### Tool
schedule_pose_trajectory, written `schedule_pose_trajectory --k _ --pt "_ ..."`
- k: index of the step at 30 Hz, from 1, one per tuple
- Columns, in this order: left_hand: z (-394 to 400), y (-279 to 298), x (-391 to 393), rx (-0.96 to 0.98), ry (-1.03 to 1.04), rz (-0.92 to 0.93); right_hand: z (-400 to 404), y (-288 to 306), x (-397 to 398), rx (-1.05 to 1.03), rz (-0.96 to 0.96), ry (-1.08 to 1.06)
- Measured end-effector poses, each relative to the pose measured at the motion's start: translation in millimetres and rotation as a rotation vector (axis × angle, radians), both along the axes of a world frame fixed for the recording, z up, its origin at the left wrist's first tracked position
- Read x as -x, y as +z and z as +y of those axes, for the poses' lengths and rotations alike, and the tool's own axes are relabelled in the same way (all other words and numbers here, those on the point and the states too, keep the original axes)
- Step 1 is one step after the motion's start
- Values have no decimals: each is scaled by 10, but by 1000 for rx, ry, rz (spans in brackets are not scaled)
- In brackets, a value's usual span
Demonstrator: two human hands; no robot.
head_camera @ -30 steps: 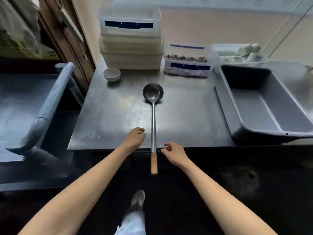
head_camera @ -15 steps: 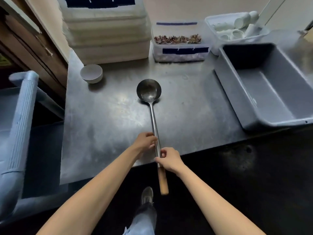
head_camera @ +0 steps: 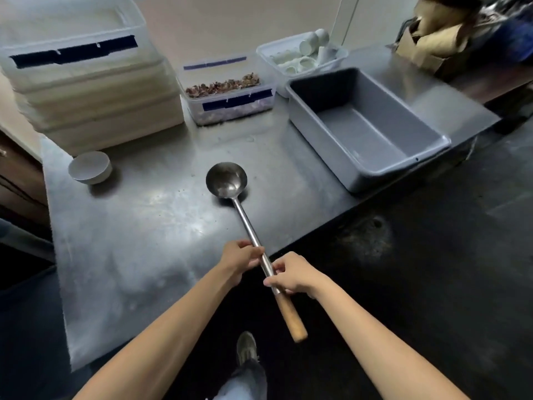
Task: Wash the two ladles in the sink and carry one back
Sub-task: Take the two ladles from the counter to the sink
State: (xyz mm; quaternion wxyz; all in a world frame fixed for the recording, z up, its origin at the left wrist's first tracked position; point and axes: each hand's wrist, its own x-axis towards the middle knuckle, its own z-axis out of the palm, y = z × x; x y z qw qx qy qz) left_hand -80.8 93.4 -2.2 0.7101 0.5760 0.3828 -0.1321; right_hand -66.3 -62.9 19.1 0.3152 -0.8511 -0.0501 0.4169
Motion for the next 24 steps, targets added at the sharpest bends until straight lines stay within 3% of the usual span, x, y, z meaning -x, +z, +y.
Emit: schedule_pose_trajectory --k 10,24 --pt "-1155 197 590 16 -298 -114 -1201 373 1062 -33 -57 -260" --pt "-3411 526 2541 128 -782 -159 -3211 831 3700 50 -117 -686"
